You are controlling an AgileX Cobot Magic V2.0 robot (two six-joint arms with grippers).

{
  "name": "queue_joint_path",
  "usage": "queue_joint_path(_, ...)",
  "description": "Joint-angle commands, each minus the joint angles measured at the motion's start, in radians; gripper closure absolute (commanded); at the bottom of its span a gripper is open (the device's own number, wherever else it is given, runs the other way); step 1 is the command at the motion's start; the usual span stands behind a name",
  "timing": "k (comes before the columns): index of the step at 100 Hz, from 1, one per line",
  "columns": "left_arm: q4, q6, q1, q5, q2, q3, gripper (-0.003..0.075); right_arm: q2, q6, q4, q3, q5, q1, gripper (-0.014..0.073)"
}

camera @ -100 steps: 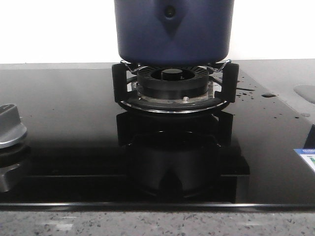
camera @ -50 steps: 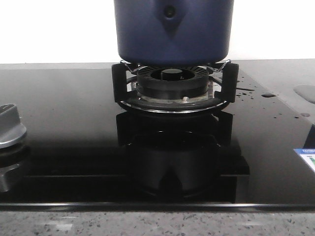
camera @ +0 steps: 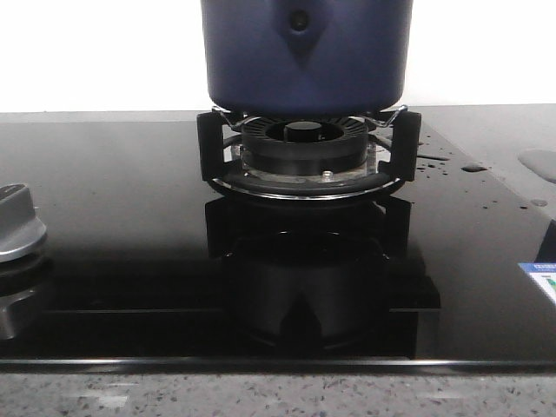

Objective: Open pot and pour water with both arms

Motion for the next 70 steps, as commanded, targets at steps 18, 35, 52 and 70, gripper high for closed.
queue_joint_path(18, -0.095, -0.011, -0.006, -0.003, -0.052, -0.037, 0.0448, 0.112, 0.047, -0.003, -0.025, -0.228, 0.006, 0.0008)
queue_joint_path(35, -0.095, -0.011, -0.006, -0.005, -0.052, -0.037, 0.0448, 0.198, 0.088, -0.012, -0.025, -0.301, 0.006, 0.0008)
queue_joint_path(52, -0.095, -0.011, -0.006, -0.005, -0.052, -0.037, 0.0448, 0.257, 0.090, -0.020, -0.049, -0.330, 0.006, 0.0008)
queue_joint_path(70, -0.091, -0.011, -0.006, -0.005, -0.052, -0.037, 0.0448, 0.290, 0.090, -0.063, -0.098, -0.340, 0.006, 0.0008)
